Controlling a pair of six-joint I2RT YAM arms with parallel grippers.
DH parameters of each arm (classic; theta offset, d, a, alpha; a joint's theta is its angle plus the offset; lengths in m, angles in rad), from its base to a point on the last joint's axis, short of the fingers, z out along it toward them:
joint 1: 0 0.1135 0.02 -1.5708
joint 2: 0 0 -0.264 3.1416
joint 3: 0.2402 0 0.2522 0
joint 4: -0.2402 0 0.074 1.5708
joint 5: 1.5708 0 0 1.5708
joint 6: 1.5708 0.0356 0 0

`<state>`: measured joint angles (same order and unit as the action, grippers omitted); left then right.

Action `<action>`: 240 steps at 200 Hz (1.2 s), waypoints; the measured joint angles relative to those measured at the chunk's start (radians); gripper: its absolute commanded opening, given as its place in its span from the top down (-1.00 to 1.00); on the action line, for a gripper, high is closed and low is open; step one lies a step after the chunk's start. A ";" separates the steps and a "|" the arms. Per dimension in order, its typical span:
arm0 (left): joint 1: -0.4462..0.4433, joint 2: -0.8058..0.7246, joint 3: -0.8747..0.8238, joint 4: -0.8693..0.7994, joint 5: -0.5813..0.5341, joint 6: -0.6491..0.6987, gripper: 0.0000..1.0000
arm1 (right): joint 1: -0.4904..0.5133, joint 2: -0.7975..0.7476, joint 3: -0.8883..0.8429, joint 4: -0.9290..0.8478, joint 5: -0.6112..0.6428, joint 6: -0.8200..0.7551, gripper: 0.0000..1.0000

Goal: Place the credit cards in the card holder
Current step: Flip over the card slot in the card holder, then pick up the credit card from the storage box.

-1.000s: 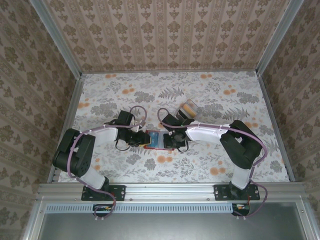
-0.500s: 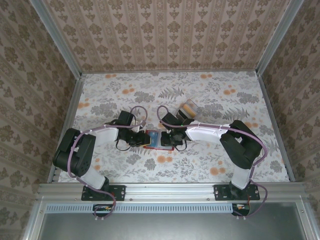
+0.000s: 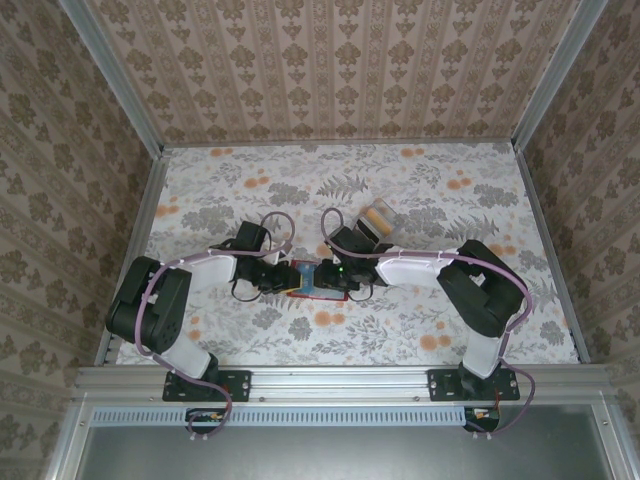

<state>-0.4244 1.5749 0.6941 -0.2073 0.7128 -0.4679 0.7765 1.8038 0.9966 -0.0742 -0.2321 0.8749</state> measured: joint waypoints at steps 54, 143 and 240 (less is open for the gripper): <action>0.063 -0.055 -0.007 -0.001 0.006 -0.011 0.33 | -0.002 -0.018 -0.002 0.068 -0.026 0.005 0.27; 0.183 -0.090 -0.026 -0.018 -0.003 -0.035 0.29 | -0.002 0.043 0.074 0.146 -0.103 0.025 0.19; 0.146 -0.132 -0.014 -0.061 -0.057 -0.033 0.26 | -0.258 -0.219 0.255 -0.341 0.137 -0.425 0.01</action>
<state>-0.2779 1.4429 0.6804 -0.2684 0.6559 -0.5007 0.5186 1.5845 1.2514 -0.4149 -0.0952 0.4496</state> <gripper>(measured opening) 0.369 0.490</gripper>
